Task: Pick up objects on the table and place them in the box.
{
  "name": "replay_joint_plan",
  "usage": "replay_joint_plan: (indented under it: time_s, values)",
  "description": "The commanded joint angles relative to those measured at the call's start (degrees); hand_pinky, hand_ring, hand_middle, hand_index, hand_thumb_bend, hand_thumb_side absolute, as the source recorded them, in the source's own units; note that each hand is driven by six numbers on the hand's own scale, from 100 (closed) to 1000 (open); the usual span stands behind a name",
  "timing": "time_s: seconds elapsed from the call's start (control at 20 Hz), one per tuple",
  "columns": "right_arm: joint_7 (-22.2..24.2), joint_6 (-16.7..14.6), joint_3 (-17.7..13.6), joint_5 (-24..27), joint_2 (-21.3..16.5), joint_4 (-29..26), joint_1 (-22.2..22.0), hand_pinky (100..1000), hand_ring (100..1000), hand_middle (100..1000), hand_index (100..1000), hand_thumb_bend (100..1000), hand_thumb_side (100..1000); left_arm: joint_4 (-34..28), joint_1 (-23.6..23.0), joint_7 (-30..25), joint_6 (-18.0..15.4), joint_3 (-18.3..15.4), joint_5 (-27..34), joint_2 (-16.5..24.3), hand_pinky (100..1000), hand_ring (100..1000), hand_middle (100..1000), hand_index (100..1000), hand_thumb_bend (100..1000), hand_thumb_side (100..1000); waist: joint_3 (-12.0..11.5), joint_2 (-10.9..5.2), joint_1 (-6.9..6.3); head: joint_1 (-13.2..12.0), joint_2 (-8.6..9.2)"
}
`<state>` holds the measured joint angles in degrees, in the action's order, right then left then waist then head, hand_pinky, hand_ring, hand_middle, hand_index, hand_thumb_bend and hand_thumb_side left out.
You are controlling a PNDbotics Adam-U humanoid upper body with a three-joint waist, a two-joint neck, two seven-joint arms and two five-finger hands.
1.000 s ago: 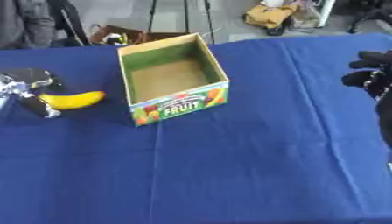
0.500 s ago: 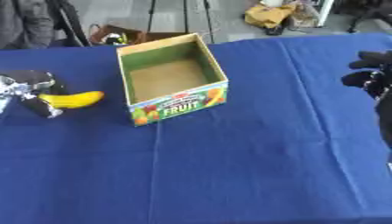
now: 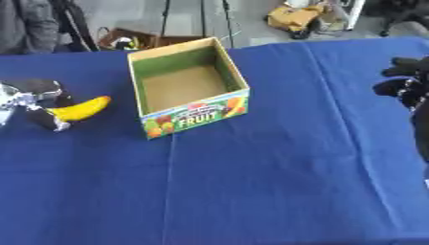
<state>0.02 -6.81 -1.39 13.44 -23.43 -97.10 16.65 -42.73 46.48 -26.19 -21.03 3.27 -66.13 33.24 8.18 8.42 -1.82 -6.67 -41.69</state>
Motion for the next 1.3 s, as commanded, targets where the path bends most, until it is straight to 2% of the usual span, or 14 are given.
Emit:
replay_joint_plan:
  time_s: [0.05, 0.55, 0.6, 0.7, 1.1, 1.3]
  values:
    - [0.2, -0.1, -0.4, 0.2, -0.6, -0.4, 0.6, 685, 598, 632, 761, 100, 899, -1.1, 1.3, 0.6, 0.0, -0.9, 0.9, 1.7, 840, 686, 576, 696, 370, 381, 0.0, -0.8, -0.01, 0.0, 0.31]
    - [0.2, -0.1, -0.5, 0.2, -0.6, -0.4, 0.6, 686, 598, 632, 762, 100, 897, -2.3, 1.7, 0.1, 0.4, -1.1, 2.7, 2.4, 832, 666, 555, 670, 279, 361, 0.0, -0.98, -0.05, 0.1, 0.43]
    - [0.2, -0.1, -0.5, 0.2, -0.7, -0.4, 0.6, 685, 598, 632, 762, 100, 920, -2.5, 1.8, 0.0, 0.5, -1.0, 2.8, 2.6, 833, 666, 555, 670, 279, 361, 0.0, -0.99, -0.05, 0.1, 0.43]
    - [0.2, -0.2, -0.5, 0.1, -0.7, -0.4, 0.6, 685, 598, 631, 762, 100, 896, -3.0, 2.4, -0.4, 0.5, -1.1, 3.1, 3.0, 835, 665, 553, 668, 266, 360, 0.0, -1.04, 0.01, 0.0, 0.46]
    - [0.4, -0.1, -0.4, 0.1, -0.9, -0.2, 0.5, 686, 598, 631, 762, 100, 895, -4.8, 6.4, -2.3, 0.2, -0.8, 3.1, 4.5, 849, 669, 548, 666, 256, 361, 0.0, -1.52, -0.12, 0.1, 0.43]
    - [0.6, -0.1, -0.2, 0.1, -0.9, -0.1, 0.3, 685, 597, 631, 762, 100, 895, -5.5, 9.7, -2.7, -0.4, -0.4, 2.5, 3.3, 853, 668, 548, 663, 257, 365, 0.3, -2.01, -0.25, -0.1, 0.32]
